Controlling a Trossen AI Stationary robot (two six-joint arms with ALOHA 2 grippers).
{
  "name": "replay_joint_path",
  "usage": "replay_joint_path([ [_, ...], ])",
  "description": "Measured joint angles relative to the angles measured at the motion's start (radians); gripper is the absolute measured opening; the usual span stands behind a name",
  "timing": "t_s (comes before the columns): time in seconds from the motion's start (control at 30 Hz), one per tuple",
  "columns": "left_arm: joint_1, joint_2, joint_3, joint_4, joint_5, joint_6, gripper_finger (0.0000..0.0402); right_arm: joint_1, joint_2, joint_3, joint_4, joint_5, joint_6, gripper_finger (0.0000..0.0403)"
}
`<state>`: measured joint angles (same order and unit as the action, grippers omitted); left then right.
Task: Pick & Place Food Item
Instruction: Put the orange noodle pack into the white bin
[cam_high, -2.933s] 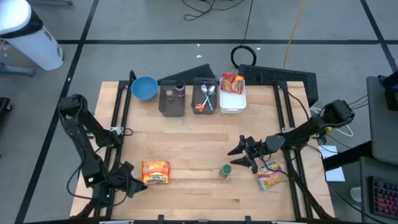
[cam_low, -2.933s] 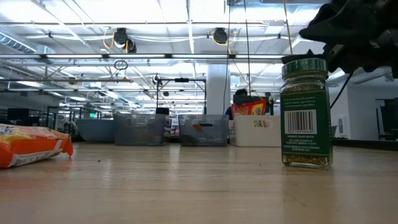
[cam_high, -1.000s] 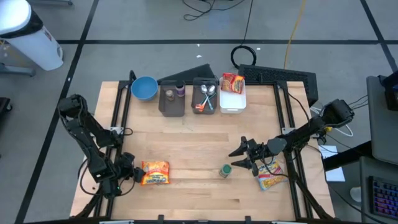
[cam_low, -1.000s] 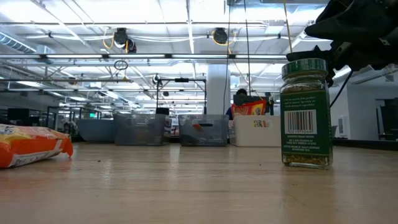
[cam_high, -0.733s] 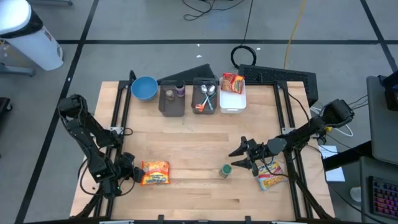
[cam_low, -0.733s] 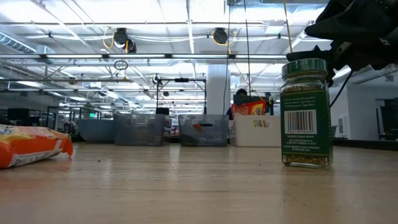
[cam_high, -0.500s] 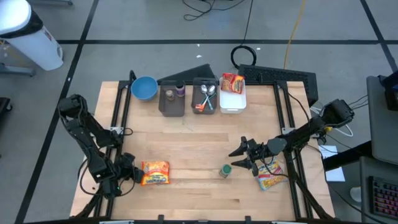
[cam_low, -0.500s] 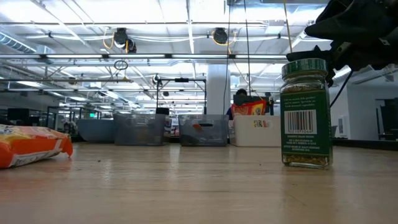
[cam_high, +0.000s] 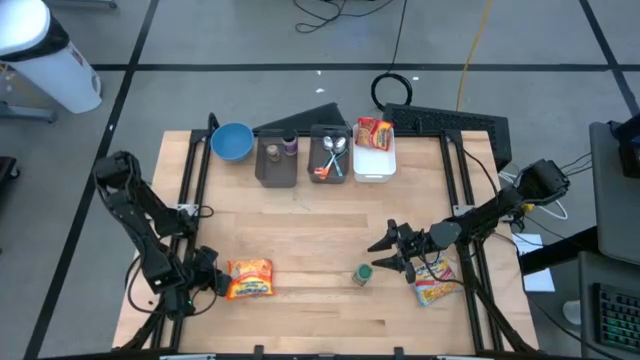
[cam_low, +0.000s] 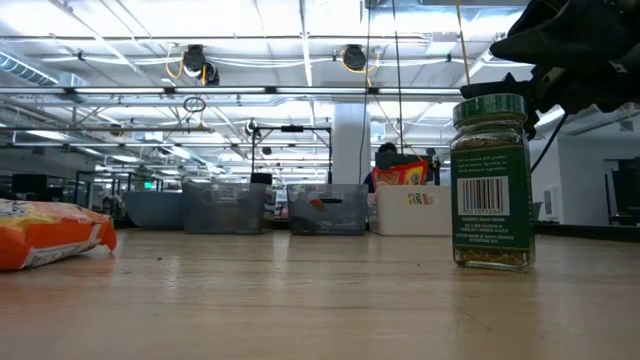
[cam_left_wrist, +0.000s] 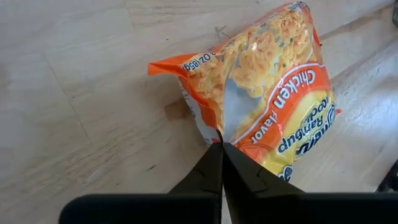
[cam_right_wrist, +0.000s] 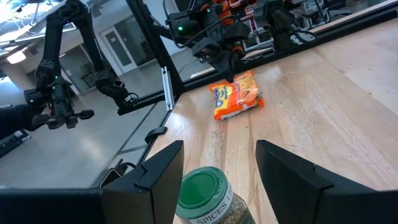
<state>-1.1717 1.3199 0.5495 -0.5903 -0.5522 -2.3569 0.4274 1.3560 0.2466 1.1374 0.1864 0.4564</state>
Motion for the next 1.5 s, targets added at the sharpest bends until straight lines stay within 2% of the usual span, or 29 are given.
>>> replay_joint_path([
  [0.27,0.006,-0.088,0.000,-0.009,-0.058,0.091,0.0003,0.000,0.000,0.000,0.003,0.000,0.000,0.0194],
  [0.47,0.075,-0.181,0.000,-0.015,-0.078,0.301,0.0002,0.000,0.000,0.000,0.029,0.000,0.000,0.0194],
  [0.73,0.233,-0.316,0.062,-0.013,-0.086,0.719,0.0001,0.000,0.000,0.000,0.064,0.000,0.000,0.0194],
  [0.97,0.378,-0.385,0.223,-0.015,-0.098,1.150,0.0001,-0.003,0.000,0.004,0.064,0.000,-0.009,0.0194],
  [1.13,0.476,-0.385,0.337,-0.039,-0.030,1.365,0.0001,-0.019,0.000,0.004,0.064,-0.001,-0.039,0.0194],
  [1.33,0.589,-0.383,0.414,-0.043,0.112,1.522,0.0000,-0.053,-0.002,0.017,0.044,-0.014,-0.160,0.0194],
  [1.43,0.654,-0.361,0.437,-0.043,0.212,1.570,0.0000,-0.086,-0.023,0.074,-0.066,-0.096,-0.207,0.0194],
  [1.5,0.698,-0.334,0.449,-0.044,0.282,1.605,0.0000,-0.108,-0.037,0.141,-0.218,-0.157,-0.237,0.0194],
])
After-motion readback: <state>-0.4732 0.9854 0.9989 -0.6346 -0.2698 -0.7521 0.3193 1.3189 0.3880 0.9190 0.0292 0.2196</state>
